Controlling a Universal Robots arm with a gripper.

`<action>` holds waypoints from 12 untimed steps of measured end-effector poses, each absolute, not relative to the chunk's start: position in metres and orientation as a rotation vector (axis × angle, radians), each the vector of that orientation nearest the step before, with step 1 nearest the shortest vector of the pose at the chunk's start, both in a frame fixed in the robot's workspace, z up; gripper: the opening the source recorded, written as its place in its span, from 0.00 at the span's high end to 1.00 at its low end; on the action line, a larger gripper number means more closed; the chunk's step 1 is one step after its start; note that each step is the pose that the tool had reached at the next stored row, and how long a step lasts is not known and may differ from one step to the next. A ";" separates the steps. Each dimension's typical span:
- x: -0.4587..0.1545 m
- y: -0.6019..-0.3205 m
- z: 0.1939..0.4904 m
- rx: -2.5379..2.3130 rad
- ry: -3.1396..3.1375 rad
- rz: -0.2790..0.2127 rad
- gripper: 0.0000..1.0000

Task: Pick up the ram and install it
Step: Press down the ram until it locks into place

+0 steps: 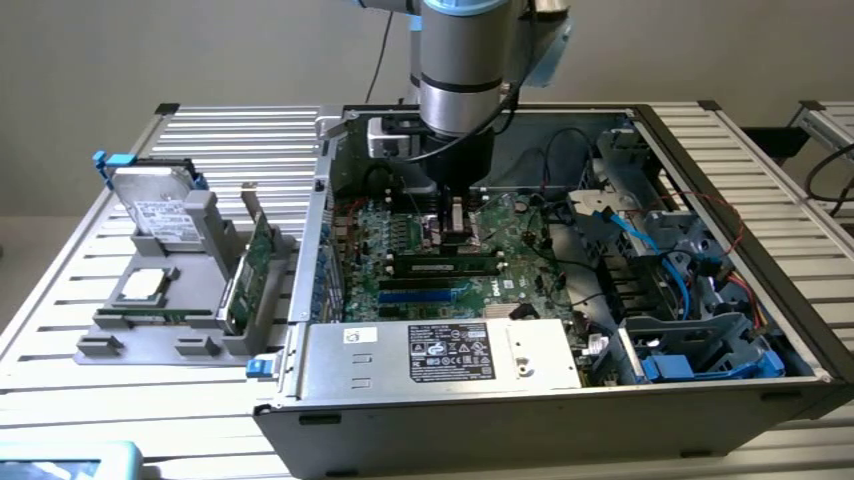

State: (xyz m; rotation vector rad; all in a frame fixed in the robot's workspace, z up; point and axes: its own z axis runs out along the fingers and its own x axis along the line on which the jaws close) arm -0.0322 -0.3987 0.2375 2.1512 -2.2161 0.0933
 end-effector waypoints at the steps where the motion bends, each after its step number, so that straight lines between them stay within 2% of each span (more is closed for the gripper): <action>1: -0.036 -0.399 0.237 2.151 -2.216 0.093 0.89; 12: -0.065 -0.399 0.237 2.151 -2.216 0.093 0.89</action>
